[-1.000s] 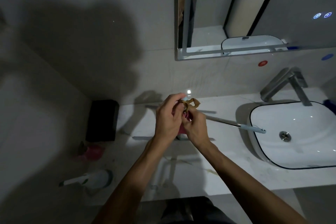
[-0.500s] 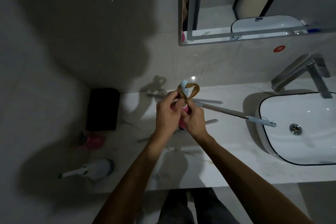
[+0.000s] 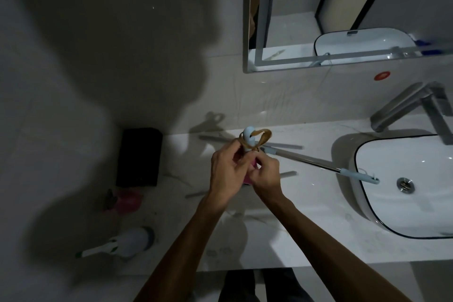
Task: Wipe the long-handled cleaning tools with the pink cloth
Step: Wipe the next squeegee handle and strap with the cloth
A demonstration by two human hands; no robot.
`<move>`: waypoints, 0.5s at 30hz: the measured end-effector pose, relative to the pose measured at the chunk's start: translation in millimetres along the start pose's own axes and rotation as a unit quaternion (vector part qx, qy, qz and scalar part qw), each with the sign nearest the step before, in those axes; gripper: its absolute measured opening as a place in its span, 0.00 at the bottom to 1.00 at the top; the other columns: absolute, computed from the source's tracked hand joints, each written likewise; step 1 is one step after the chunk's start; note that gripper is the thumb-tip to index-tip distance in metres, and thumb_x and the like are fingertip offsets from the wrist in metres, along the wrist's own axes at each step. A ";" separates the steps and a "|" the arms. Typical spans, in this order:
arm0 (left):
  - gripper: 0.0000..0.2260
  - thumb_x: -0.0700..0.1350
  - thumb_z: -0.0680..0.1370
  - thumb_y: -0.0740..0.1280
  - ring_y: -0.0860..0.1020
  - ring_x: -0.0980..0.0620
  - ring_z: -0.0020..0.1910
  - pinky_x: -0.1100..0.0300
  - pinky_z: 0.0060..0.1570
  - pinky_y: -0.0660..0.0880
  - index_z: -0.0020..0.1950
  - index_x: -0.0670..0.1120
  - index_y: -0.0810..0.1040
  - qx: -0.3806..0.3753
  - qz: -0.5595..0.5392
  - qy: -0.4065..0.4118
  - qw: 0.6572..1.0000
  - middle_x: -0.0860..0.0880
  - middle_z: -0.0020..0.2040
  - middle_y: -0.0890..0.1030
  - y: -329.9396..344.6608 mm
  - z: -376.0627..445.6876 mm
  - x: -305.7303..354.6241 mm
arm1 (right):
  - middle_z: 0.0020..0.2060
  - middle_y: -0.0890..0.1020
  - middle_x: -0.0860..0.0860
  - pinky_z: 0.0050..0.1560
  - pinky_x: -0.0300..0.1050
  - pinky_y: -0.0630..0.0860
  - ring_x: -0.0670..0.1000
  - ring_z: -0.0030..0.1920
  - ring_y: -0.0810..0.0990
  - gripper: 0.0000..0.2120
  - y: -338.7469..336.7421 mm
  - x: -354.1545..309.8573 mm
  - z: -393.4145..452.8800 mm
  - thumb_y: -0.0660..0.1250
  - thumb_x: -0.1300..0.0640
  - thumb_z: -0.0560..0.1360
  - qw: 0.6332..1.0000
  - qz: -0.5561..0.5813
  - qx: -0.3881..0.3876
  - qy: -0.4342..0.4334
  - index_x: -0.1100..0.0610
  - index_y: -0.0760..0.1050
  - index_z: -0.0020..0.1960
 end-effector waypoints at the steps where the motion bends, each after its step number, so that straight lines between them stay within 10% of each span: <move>1: 0.10 0.44 0.77 0.71 0.81 0.62 0.50 0.56 0.52 0.82 0.58 0.53 0.80 0.009 -0.002 -0.005 1.000 0.57 0.50 0.84 0.1 -1.4 1.7 | 0.29 0.77 0.38 0.36 0.28 0.67 0.39 0.33 0.76 0.04 1.4 1.9 -2.2 0.66 0.53 0.75 1.000 0.009 -0.017 0.011 0.51 0.79 0.42; 9: 0.08 0.41 0.76 0.71 0.84 0.57 0.47 0.60 0.46 0.81 0.54 0.49 0.81 0.047 -0.138 -0.025 0.989 0.54 0.45 0.85 -20.4 -6.7 36.1 | 0.33 0.82 0.45 0.38 0.43 0.73 0.44 0.35 0.78 0.05 -12.1 7.2 -0.1 0.74 0.49 0.73 0.990 -0.041 -0.120 0.062 0.49 0.81 0.41; 15: 0.02 0.43 0.79 0.68 0.82 0.53 0.42 0.50 0.43 0.80 0.47 0.49 0.77 0.050 -0.068 0.031 0.996 0.52 0.41 0.82 -21.4 -0.9 59.0 | 0.34 0.82 0.41 0.40 0.29 0.71 0.39 0.36 0.79 0.08 -39.4 -47.5 15.7 0.70 0.50 0.73 0.994 -0.025 -0.106 -0.022 0.53 0.84 0.46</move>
Point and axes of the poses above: each hand's wrist, its own z-axis towards the middle knuckle, its own y-axis out of the palm, x = y × z, the point moved 2 cm from there along z, towards the middle knuckle
